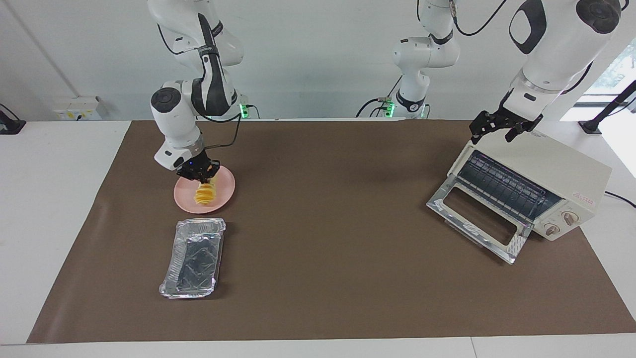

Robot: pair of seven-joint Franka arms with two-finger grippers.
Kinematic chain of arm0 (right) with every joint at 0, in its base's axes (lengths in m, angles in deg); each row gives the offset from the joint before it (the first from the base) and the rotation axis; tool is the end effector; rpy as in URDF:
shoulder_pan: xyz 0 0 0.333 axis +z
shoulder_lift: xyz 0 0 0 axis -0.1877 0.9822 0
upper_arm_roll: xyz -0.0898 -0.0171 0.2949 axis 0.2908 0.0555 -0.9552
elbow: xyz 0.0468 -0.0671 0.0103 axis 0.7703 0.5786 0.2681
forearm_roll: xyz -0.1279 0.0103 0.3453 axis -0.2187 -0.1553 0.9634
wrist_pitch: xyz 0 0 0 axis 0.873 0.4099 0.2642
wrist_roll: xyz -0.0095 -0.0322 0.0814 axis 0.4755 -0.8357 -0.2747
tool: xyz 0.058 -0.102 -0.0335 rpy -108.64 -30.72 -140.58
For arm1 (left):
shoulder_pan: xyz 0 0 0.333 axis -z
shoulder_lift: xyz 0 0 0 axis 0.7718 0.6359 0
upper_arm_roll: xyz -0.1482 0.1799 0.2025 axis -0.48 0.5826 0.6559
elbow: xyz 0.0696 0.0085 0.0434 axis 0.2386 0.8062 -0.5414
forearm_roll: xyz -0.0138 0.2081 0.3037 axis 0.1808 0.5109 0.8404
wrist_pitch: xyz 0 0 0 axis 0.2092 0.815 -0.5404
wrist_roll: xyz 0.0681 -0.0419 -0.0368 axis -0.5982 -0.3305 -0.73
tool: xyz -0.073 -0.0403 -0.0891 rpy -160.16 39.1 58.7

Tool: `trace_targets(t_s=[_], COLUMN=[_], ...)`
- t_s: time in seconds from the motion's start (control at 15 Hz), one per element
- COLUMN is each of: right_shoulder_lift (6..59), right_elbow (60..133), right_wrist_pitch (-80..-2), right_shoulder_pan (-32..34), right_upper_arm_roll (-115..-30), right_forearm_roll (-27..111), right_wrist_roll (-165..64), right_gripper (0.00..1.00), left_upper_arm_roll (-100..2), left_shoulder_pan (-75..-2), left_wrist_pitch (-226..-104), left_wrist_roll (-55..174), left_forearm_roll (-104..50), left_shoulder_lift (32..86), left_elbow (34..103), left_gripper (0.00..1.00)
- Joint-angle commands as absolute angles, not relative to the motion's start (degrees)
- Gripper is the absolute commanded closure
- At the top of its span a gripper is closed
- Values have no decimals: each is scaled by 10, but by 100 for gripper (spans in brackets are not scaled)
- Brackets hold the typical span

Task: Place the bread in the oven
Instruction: 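Grasp the bread roll with the right gripper and lift it, then carry the bread roll to the foil tray and release it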

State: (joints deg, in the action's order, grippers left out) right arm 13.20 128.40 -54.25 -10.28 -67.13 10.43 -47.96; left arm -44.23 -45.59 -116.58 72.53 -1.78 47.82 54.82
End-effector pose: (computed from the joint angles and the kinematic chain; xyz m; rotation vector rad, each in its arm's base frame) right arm 0.4697 0.0219 0.3472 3.1168 0.2543 -0.0288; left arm 0.5173 -0.0299 0.5723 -3.1362 0.0256 0.1222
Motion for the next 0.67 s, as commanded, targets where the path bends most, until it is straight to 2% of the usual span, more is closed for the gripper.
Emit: trace_targets(t_s=[0.0, 0.13, 0.4, 0.6], right_shoulder_lift=[160, 185, 232, 295], right_elbow=[1171, 1097, 997, 906], right_wrist_pitch=[-432, -384, -383, -376], right_shoulder_pan=[-106, -108, -105, -106], right_upper_arm_roll=[-672, -672, -672, -673], right_forearm_roll=[112, 112, 111, 111], right_wrist_roll=[-479, -485, -498, -499], right_gripper=[100, 100, 100, 100], left_upper_arm_roll=[-443, -442, -443, -443], left_shoulder_pan=[-458, -459, -459, -459], left_wrist_pitch=[-1170, -1170, -1171, -1171], left_wrist_roll=[729, 730, 729, 726], left_forearm_roll=[-17, -18, -17, -17], left_shoulder_lift=[480, 480, 480, 480], left_elbow=[544, 544, 544, 544], left_gripper=[0, 0, 0, 0])
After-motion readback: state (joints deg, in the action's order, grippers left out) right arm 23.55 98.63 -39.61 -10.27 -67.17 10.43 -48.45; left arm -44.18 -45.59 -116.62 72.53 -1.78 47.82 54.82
